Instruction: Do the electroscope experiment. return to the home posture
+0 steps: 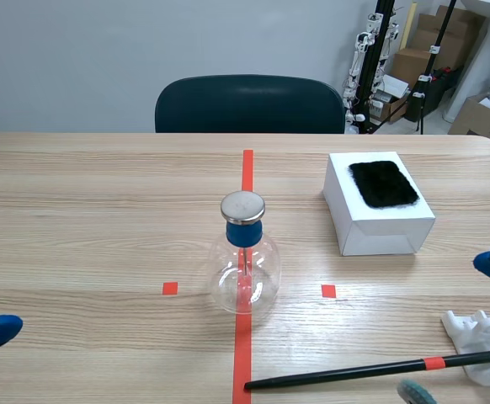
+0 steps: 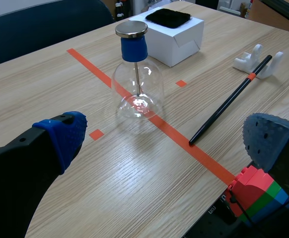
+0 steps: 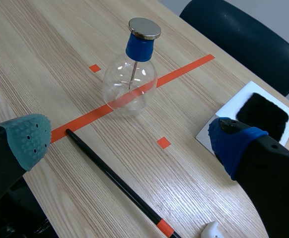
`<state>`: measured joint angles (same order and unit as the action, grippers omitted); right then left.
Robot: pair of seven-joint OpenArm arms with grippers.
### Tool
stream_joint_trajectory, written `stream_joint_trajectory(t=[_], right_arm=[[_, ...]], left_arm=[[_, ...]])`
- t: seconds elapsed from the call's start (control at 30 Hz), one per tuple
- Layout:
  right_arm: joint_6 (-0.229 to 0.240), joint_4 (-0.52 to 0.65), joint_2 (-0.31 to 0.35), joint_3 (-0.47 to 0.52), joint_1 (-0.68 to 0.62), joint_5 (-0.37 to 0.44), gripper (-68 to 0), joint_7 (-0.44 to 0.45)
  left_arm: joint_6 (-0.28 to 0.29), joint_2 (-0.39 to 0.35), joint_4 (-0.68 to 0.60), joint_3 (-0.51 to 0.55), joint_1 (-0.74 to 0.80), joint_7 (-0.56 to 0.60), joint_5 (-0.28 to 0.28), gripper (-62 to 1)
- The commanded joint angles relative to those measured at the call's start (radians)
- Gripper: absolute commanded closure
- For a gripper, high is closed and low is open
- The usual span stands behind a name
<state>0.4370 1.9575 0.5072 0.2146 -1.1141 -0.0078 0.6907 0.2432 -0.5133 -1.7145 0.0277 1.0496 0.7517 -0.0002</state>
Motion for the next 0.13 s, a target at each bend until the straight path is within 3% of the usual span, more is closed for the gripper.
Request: stream_joint_trajectory(t=[0.0, 0.1], right_arm=[[-0.004, 0.016, 0.002, 0.002, 0.003, 0.018, -67.9, 0.015], [-0.004, 0.016, 0.002, 0.002, 0.003, 0.019, -67.9, 0.015]], left_arm=[[0.002, 0.0, -0.017, 0.001, 0.0, 0.01, -0.007, -62.3], [0.002, 0.0, -0.017, 0.001, 0.0, 0.01, -0.007, -62.3]])
